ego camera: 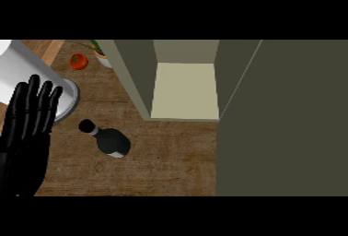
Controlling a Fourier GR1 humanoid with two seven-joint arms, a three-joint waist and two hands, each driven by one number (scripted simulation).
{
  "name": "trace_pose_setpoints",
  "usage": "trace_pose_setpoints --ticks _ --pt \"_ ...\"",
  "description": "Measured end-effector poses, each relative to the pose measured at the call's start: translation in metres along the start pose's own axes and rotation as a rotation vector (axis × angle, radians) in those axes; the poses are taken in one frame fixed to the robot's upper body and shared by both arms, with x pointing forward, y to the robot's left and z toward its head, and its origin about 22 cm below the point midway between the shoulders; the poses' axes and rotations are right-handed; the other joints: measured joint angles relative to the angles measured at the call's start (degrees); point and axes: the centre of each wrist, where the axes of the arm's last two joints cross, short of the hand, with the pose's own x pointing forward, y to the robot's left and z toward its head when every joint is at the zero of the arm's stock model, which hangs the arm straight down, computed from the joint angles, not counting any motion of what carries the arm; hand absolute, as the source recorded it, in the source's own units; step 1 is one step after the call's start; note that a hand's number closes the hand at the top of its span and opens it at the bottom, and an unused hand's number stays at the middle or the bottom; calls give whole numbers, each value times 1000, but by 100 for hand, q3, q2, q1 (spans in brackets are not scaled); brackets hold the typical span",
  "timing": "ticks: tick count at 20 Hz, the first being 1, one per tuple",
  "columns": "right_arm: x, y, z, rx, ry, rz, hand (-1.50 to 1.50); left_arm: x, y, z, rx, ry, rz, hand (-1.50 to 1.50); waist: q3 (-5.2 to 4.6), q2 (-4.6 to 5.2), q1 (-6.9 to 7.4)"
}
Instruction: Pick up the wine, place it into the cabinet and close the cabinet
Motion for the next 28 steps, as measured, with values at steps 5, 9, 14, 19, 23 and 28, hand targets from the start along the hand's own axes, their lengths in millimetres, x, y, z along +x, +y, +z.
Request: trace_pose_setpoints --ticks 5,9,14,19,23,28 --pt "4 6 7 18 -23 -32 -150 4 0 -3 -284 -82 121 -150 -72 29 -186" --pt "8 20 11 131 -8 -121 -150 -7 -17 6 -560 -25 356 -150 -97 65 -286" --pt "25 22 25 215 16 -190 -150 -5 2 19 -746 47 547 -150 -94 44 -234" --pt "51 16 32 238 32 -215 -150 21 26 28 -822 80 631 -150 -88 41 -169" --pt "64 14 31 237 44 -199 -150 39 38 28 -844 83 657 -150 -88 44 -150" --pt "69 15 27 240 60 -197 -150 56 43 38 -844 102 666 -150 -87 43 -132"
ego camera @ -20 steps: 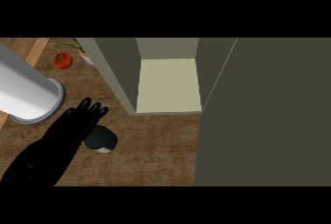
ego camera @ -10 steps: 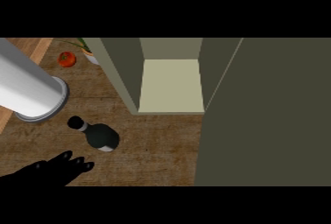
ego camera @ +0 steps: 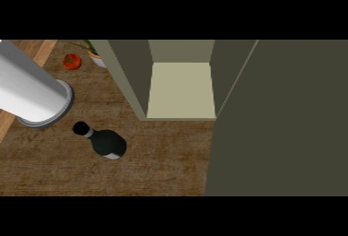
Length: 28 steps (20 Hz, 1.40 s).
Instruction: Pick up the wine, place it into the cabinet and close the cabinet
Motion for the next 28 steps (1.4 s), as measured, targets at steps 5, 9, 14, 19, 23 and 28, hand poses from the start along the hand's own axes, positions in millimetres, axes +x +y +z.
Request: trace_pose_setpoints --ticks 5,9,14,19,23,28 --pt "5 -1 -5 -8 5 6 -150 7 -2 6 45 12 17 -150 0 -2 4" --pt "7 0 -6 -10 9 3 -150 12 -2 8 92 21 19 -150 2 -4 -1" --pt "9 0 -12 -11 -3 8 -150 20 1 11 118 18 14 -150 1 1 2" --pt "15 5 -12 -8 8 -7 -150 20 7 11 158 35 11 -150 0 3 -19" --pt "17 8 -13 -3 5 -7 -150 15 15 11 198 37 -10 -150 0 5 -28" --pt "22 9 -15 2 11 0 -150 14 36 12 251 25 -52 -150 -1 7 -43"
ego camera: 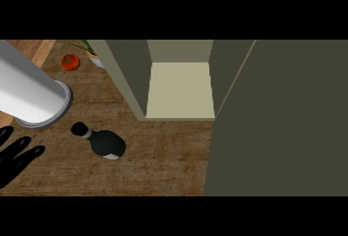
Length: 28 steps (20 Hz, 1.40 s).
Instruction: Pick up the wine, place it into the cabinet and close the cabinet
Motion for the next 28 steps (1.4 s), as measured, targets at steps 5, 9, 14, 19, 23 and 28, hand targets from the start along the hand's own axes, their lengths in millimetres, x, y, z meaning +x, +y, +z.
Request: trace_pose_setpoints --ticks 5,9,14,19,23,28 --pt "1 -4 1 -10 -7 18 -150 -16 27 -8 85 0 -39 -150 1 6 -31" --pt "1 -2 -1 -8 -12 8 -150 -26 52 -5 127 18 -63 -150 0 6 -20" --pt "0 0 -2 3 -15 3 -150 -46 78 -7 164 45 -83 -150 0 8 -21" --pt "5 2 -5 6 -10 3 -150 -69 101 -12 176 95 -100 -150 -1 10 -29" --pt "4 -1 -3 -5 -7 6 -150 -89 118 -9 185 138 -108 -150 -1 11 -31" --pt "6 4 -6 4 -18 -6 -150 -118 133 -17 188 181 -110 -150 -3 14 -45"
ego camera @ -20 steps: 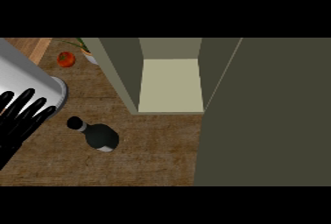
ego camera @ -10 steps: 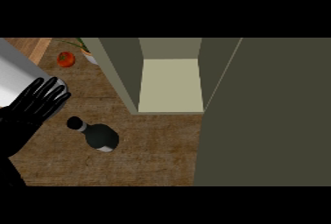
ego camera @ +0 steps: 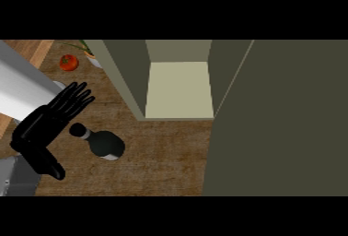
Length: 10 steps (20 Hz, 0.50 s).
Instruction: Pick up the wine, place it into the cabinet and close the cabinet
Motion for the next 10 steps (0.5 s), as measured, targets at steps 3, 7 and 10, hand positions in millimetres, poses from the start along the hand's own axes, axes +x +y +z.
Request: trace_pose_setpoints --ticks 3,7,10 --pt "-2 -7 2 -12 0 22 -150 -21 6 3 8 26 -7 -150 0 2 0" --pt "0 -7 1 -15 3 19 -150 -39 14 5 14 55 -12 -150 1 2 -2" --pt "1 -5 -1 -7 -9 11 -150 -60 17 14 43 88 -16 -150 -3 8 -11"
